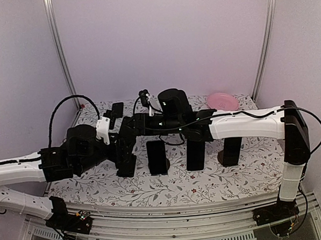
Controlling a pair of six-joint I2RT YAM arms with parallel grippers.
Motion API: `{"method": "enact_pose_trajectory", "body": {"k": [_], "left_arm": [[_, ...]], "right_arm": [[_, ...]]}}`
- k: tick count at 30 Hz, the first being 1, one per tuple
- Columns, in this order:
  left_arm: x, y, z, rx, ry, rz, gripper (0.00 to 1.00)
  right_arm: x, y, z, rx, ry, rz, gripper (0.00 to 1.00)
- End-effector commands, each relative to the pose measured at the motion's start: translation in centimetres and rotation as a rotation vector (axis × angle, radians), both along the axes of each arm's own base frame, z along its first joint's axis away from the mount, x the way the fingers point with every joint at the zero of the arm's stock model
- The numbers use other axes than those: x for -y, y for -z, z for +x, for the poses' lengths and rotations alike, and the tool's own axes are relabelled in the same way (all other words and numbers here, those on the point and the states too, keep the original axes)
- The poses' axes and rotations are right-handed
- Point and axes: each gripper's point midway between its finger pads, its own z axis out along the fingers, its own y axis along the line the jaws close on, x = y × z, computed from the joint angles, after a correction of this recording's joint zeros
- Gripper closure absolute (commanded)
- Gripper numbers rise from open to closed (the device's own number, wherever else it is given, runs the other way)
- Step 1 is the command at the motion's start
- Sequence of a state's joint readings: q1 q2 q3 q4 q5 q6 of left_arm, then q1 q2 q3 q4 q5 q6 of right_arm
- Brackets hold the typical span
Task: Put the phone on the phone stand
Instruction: Pass from the left arm to the right
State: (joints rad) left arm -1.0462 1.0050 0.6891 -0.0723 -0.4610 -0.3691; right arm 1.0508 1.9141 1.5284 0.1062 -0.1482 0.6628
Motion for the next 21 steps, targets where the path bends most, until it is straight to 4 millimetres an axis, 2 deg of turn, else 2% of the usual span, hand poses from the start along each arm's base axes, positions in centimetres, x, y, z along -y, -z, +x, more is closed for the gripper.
{"method": "enact_pose_trajectory", "body": {"k": [1,5,6,8,10,12,16,21], "left_arm": [[0.9,-3.6,0.0,0.076,0.001,-0.082,0.37],[0.9,-3.4,-0.1,0.077,0.002,-0.080,0.36],[0.8,-3.3,-0.2,0.077,0.001,-0.078,0.35],[0.7,-3.1,-0.2,0.074,-0.003,-0.078,0.27],[0.5,-2.8,-0.3,0.069,-0.010,-0.079,0.13],[0.4,-2.7,-0.4,0.070,-0.012,-0.082,0.05],[0.4,-2.9,-1.5,0.131,-0.002,-0.059,0.03],[1.1,-4.2,-4.4,0.307,0.014,0.004,0.04]], "right_arm": [[0.5,-2.3,-0.5,0.003,-0.017,0.069,0.58],[1.0,-2.7,-0.8,0.010,-0.016,0.076,0.95],[1.0,-2.8,-0.9,0.011,-0.019,0.078,0.97],[1.2,-2.9,-1.1,0.014,-0.026,0.082,0.98],[1.4,-3.1,-1.3,0.018,-0.034,0.087,0.98],[1.7,-3.9,-1.6,0.024,-0.038,0.104,0.98],[2.6,-5.3,-2.2,0.043,-0.026,0.135,0.98],[3.9,-7.6,-2.9,0.071,0.022,0.171,0.98]]}}
